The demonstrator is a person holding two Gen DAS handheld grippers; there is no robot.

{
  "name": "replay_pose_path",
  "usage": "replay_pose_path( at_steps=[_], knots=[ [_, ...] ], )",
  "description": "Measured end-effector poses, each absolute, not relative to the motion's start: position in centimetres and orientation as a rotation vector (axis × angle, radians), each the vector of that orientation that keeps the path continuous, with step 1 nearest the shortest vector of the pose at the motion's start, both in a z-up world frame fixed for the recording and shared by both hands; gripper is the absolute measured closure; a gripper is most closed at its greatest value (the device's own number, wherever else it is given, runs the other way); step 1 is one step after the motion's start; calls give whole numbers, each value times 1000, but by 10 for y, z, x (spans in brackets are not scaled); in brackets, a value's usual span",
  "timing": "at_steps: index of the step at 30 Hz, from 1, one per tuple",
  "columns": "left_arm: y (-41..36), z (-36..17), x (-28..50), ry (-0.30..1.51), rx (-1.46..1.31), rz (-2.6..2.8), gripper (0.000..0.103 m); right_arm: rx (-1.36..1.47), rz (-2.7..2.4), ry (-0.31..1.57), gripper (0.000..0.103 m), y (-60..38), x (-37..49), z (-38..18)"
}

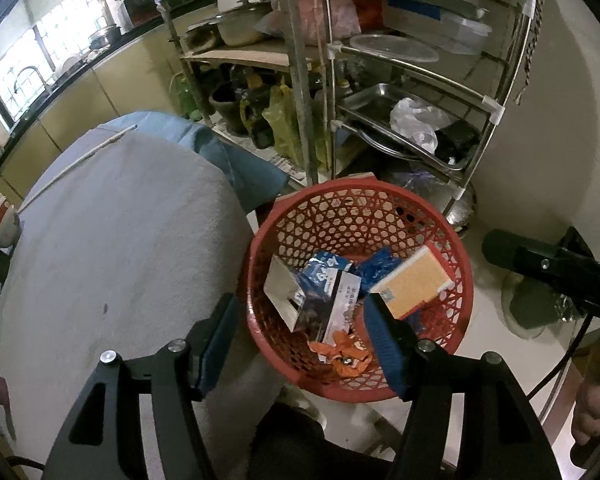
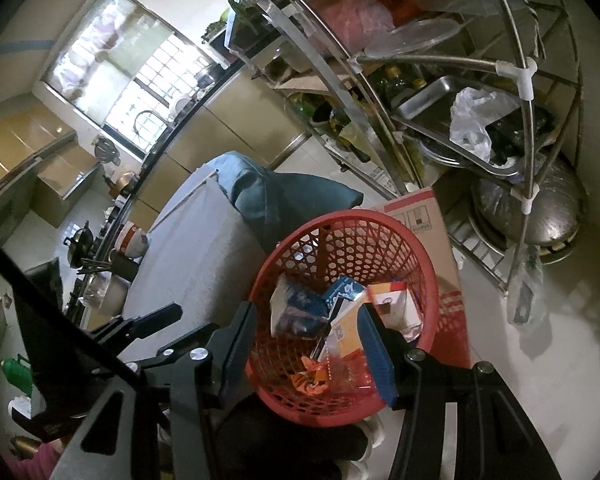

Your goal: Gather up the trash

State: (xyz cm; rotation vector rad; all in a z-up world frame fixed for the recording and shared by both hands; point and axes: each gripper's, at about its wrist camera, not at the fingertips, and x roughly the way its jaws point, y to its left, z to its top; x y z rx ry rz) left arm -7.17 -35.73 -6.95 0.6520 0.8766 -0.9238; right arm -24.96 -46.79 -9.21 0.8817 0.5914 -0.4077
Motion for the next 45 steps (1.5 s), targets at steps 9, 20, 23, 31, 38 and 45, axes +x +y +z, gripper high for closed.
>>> replay_pose_path(
  at_steps=[9,20,23,31,38,45],
  knots=[
    [-339,-51,-73,797,645,-887,33,855,-393,619,44,-454,-237,-89],
    [-299,-27,-70,728,570,-828,28,775,-382,639,44,-424,-224,-78],
    [-284,-20,-71,704,544,-815,25,734,-382,646,44,-414,-219,-72],
    [-262,-15,-80,675,526,-827,22,617,-415,672,42,-385,-210,-61],
    [-246,-9,-84,667,493,-810,21,498,-489,669,42,-367,-212,-48],
    [-227,-2,-78,675,452,-779,21,393,-501,670,40,-345,-207,-35]
  ],
)
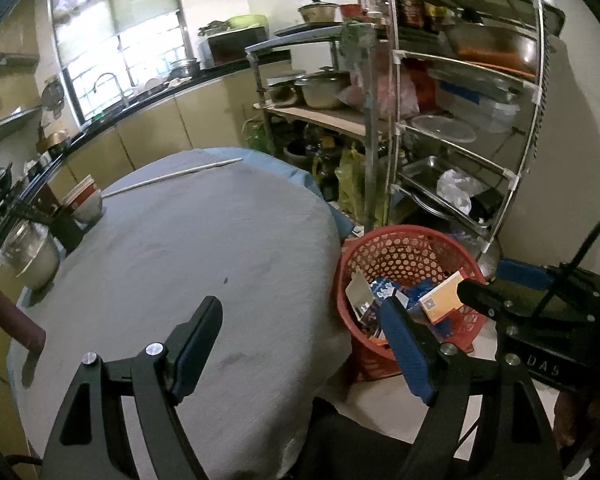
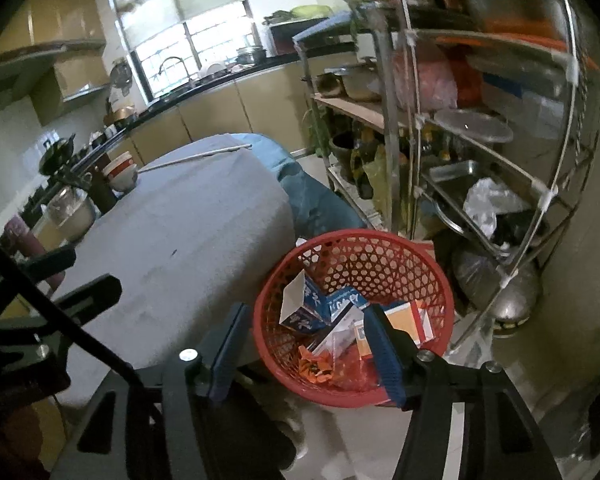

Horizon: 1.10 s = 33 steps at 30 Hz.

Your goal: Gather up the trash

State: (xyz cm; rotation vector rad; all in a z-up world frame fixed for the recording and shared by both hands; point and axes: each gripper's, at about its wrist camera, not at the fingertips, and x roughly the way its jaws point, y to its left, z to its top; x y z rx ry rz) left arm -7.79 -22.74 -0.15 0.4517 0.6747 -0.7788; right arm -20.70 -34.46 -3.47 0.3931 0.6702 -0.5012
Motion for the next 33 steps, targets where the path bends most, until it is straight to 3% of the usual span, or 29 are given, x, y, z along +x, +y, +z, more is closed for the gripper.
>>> replay_pose_path(
  at_steps=[33],
  knots=[
    [25,33,30,630,225,-128,21,97,0,521,37,-131,-36,39]
  ],
)
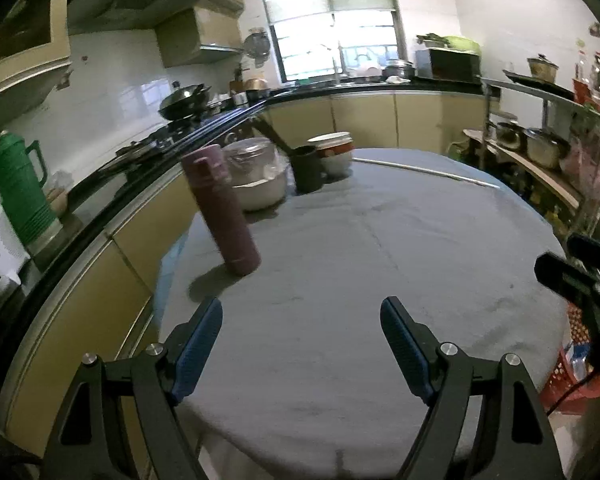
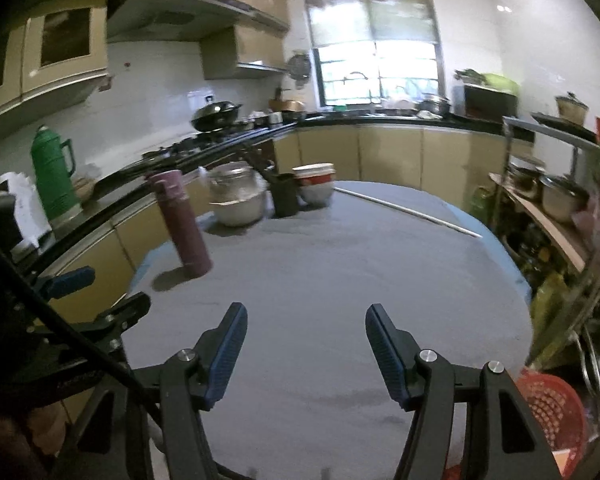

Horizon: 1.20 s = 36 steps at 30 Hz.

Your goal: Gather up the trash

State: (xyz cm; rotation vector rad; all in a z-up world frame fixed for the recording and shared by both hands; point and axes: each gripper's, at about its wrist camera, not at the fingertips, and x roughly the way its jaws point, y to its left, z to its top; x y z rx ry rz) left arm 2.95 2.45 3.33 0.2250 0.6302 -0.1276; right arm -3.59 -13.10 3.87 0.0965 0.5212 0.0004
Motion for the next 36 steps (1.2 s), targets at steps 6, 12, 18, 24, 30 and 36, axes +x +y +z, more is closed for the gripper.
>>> replay_pose_path(
  at_steps=[6,12,18,24,30,36],
  knots=[
    [36,42,33,625,203,-115,21,95,7,525,36,-115,-30,36],
    [38,45,35,625,196,-112,21,105,-22,553,36,-117,-25,27],
    [34,47,37,624,193,-120,21,142,-53,577,36,-127,-26,17],
    [28,47,36,628,194,-129,21,141,-62,569,36,-131,-31,17],
    [24,47,36,626,198,-129,21,141,-65,559,36,-134,-33,18],
    [21,47,37,628,202,-131,21,137,-69,552,36,-136,-34,19]
  ],
)
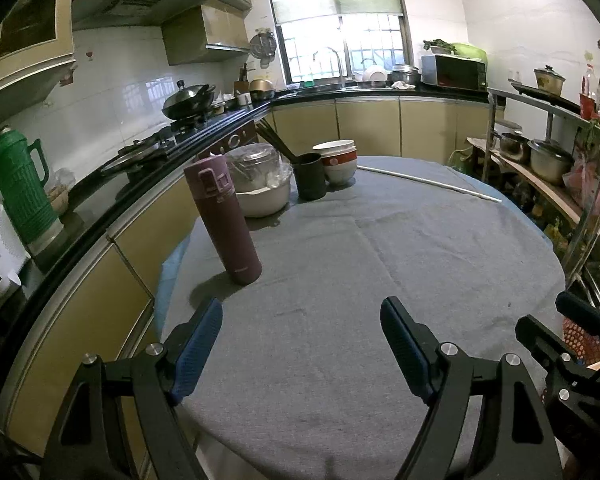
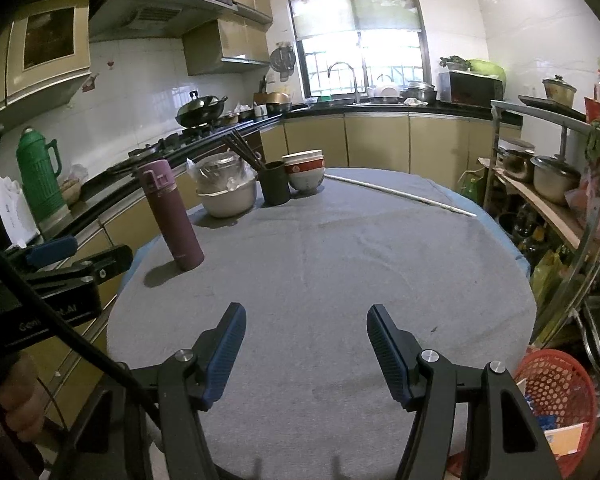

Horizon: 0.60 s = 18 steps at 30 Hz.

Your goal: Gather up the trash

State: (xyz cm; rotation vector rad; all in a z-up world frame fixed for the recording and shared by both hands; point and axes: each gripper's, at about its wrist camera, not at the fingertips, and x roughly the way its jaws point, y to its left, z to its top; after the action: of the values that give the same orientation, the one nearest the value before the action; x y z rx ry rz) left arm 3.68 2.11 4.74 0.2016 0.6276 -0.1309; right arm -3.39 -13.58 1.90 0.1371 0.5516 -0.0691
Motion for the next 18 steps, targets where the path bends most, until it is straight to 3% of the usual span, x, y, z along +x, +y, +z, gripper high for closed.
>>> replay_pose_path(
  at_steps=[18],
  knots=[
    [21,47,38,629,204,-134,21,142,-73,548,36,-137,-36,22]
  ],
)
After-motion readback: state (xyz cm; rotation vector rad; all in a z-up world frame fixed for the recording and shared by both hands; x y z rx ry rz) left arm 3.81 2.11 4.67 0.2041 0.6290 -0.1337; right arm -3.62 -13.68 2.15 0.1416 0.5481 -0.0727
